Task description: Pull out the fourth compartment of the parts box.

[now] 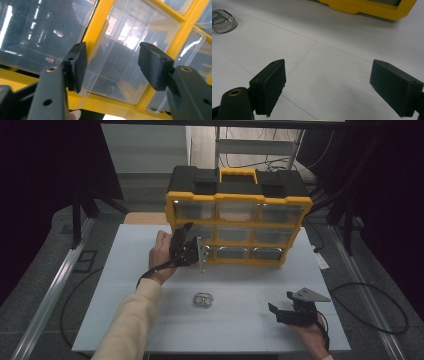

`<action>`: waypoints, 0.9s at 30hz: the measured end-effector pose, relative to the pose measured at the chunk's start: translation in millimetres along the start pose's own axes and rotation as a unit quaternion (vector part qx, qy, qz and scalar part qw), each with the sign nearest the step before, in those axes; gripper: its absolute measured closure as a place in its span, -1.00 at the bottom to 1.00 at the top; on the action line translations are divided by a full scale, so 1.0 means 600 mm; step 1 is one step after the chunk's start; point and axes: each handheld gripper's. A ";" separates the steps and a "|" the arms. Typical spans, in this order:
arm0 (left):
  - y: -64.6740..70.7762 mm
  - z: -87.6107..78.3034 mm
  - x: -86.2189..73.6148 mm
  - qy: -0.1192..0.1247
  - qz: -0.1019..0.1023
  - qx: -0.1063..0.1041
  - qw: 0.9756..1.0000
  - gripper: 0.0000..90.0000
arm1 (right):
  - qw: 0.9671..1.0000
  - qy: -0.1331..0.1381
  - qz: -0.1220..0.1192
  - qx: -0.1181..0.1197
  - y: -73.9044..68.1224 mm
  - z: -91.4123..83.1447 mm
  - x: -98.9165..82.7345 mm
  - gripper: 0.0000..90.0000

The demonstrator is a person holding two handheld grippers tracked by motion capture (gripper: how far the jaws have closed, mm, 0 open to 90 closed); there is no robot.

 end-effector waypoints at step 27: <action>0.003 0.000 -0.002 0.008 0.011 0.046 0.999 0.49 | 1.000 -0.001 0.001 -0.003 0.000 0.000 0.000 -0.68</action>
Point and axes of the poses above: each handheld gripper's, and its own axes: z roughly forward along the jaws, x roughly out of its top, y roughly to its right, and after that the axes turned 6 degrees about -z, right-handed
